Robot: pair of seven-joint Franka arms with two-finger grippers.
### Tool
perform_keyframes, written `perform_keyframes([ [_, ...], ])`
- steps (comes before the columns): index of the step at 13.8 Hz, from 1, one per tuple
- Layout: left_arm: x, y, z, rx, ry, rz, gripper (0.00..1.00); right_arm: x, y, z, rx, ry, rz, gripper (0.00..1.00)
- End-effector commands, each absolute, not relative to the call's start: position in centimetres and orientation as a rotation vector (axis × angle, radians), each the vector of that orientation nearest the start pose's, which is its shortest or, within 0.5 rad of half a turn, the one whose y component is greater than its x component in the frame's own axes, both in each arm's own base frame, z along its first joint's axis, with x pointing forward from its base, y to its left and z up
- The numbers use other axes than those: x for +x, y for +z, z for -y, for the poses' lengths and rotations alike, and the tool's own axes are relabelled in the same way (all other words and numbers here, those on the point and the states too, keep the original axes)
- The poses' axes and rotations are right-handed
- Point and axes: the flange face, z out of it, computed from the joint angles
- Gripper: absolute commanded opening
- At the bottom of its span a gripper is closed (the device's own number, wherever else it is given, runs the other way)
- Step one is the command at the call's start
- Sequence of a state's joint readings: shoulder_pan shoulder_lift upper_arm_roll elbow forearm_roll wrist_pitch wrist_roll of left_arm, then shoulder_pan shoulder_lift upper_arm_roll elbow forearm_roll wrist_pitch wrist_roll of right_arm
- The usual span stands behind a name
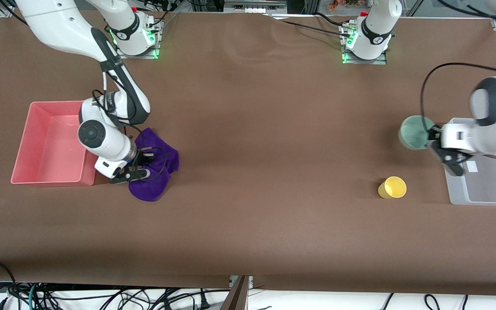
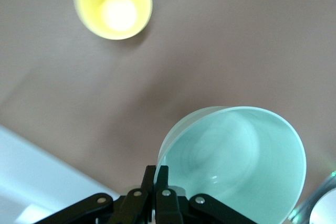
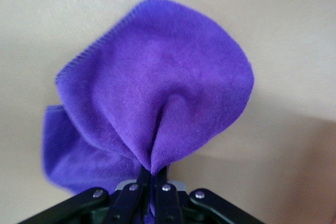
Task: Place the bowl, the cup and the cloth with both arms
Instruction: 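Grasp the cloth with the right gripper while the left gripper grasps the bowl, then carry the cloth into the pink bin while the left gripper carries the bowl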
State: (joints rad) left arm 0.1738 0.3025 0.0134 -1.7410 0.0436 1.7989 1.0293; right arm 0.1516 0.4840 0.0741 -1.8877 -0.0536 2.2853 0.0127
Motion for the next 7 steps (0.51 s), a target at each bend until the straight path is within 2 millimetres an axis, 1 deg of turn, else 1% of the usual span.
perform_keyframes([
  [1,62.4,38.9,-18.8,-2.844,0.384,-1.469,0.00,62.9,29.3,-12.5,-3.134,0.195,0.430,0.00],
  [2,62.5,37.9,-21.5,-2.832,0.393,-1.490,0.00,63.6,32.0,-12.2,-3.133,0.234,0.447,0.00],
  [3,62.4,36.5,-24.3,-2.846,0.400,-1.497,0.00,64.3,35.3,-11.3,-3.136,0.293,0.455,0.00],
  [5,63.0,33.1,-29.3,-2.827,0.364,-1.550,0.00,65.2,42.1,-8.1,-3.123,0.412,0.518,0.00],
  [6,63.3,31.4,-31.3,-2.793,0.327,-1.593,0.00,65.1,44.5,-5.4,-3.109,0.484,0.555,0.00],
  [7,63.4,29.6,-32.9,-2.769,0.289,-1.604,0.00,64.9,46.1,-2.1,-3.093,0.546,0.583,0.00],
])
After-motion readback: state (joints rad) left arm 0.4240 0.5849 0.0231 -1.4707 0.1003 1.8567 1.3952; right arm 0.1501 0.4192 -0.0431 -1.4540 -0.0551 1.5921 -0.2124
